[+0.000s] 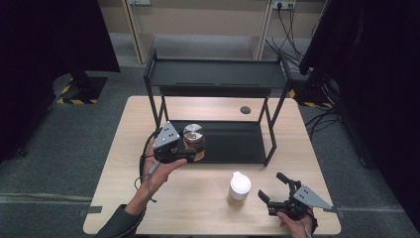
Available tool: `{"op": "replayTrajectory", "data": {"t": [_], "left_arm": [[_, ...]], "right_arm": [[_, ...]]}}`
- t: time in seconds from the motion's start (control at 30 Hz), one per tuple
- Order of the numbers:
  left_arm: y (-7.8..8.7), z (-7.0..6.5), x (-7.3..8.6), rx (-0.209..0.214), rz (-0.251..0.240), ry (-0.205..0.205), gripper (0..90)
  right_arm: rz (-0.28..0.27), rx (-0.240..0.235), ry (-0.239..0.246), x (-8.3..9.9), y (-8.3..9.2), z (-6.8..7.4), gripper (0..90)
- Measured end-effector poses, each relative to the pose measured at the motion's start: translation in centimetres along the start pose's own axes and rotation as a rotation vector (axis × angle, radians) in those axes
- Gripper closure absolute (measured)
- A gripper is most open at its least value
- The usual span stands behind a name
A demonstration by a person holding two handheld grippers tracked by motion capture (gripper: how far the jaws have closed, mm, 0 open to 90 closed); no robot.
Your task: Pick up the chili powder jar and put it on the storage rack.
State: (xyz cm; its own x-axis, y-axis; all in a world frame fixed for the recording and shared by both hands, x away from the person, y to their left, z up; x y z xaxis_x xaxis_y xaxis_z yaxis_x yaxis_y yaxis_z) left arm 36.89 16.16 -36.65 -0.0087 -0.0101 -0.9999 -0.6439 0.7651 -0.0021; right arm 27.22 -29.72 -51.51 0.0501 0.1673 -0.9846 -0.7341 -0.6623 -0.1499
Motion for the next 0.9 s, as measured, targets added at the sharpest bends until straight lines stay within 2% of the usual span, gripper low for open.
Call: {"op": "replayTrajectory", "data": {"t": [0.27, 0.7, 0.9], "left_arm": [[-0.5, 1.1, -2.3, -0.002, 0.001, 0.004, 30.3], [-0.8, 1.5, -5.3, -0.009, 0.002, -0.018, 30.3], [-0.9, 1.8, -6.6, -0.005, -0.002, -0.003, 30.4]], "right_arm": [[0.001, 0.000, -0.004, 0.0, 0.0, 0.0, 2.7], [0.001, 0.001, -0.007, 0.0, 0.0, 0.0, 2.7], [0.001, 0.001, -0.005, 0.0, 0.0, -0.1, 2.7]]}}
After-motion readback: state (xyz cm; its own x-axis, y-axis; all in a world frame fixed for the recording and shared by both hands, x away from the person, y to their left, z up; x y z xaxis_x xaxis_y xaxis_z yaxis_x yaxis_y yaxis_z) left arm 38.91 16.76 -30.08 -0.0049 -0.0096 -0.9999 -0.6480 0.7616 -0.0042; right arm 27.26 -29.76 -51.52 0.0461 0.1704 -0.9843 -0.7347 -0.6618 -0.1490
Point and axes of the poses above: each handheld gripper's, and its own axes: y roughly backward along the jaws, x roughly out of its underside, z roughly to its left, the point moved 10 cm from there along -y, roughly forward along the jaws, and after that the axes turned 14 degrees about -z, right-handed, at the moved point
